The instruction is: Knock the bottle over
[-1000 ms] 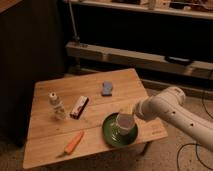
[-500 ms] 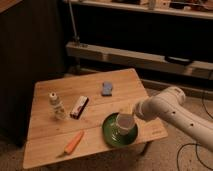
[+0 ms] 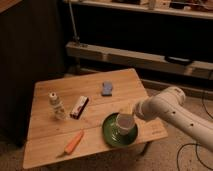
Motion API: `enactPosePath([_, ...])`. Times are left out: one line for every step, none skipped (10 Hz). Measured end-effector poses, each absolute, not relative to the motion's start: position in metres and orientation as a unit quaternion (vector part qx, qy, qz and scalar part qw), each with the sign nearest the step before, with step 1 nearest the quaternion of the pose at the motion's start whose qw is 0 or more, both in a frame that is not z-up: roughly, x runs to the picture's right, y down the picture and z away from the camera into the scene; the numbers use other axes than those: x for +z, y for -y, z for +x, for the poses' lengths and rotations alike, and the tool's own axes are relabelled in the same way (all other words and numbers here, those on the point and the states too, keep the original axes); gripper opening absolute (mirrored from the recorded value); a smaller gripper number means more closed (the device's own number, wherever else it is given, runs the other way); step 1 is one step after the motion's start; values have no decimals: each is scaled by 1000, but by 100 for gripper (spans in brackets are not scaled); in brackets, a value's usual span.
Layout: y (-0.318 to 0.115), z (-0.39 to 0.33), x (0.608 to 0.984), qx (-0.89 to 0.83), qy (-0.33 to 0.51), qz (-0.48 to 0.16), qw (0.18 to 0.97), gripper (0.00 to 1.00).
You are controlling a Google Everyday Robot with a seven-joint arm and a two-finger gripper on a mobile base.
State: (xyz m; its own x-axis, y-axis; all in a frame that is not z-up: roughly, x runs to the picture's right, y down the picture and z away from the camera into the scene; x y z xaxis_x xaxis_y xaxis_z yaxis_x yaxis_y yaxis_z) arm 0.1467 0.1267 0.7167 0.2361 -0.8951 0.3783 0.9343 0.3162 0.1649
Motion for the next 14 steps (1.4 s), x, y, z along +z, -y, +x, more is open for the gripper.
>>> enactPosePath([-127,147,717,-583,206,-48,785,80])
enactPosePath([-127,147,717,-583,206,-48,785,80])
enactPosePath([-127,147,717,-583,206,-48,785,80])
enactPosePath([-127,147,717,-583,206,-48,785,80])
enactPosePath([-127,147,717,-583,206,-48,785,80])
enactPosePath([-127,147,717,-583,206,-48,785,80])
enactPosePath([-127,147,717,-583,206,-48,785,80])
enactPosePath([-127,147,717,-583,206,-48,785,80])
enactPosePath([-127,147,717,-583,206,-48,785,80])
enactPosePath([-126,147,716,-582,206,-48,785,80])
enactPosePath([-126,146,716,-585,207,-45,783,80])
enactPosePath([-122,142,711,-591,206,-38,779,80])
enactPosePath([-113,138,700,-598,207,-28,774,80])
enactPosePath([-103,134,686,-604,208,-20,769,80])
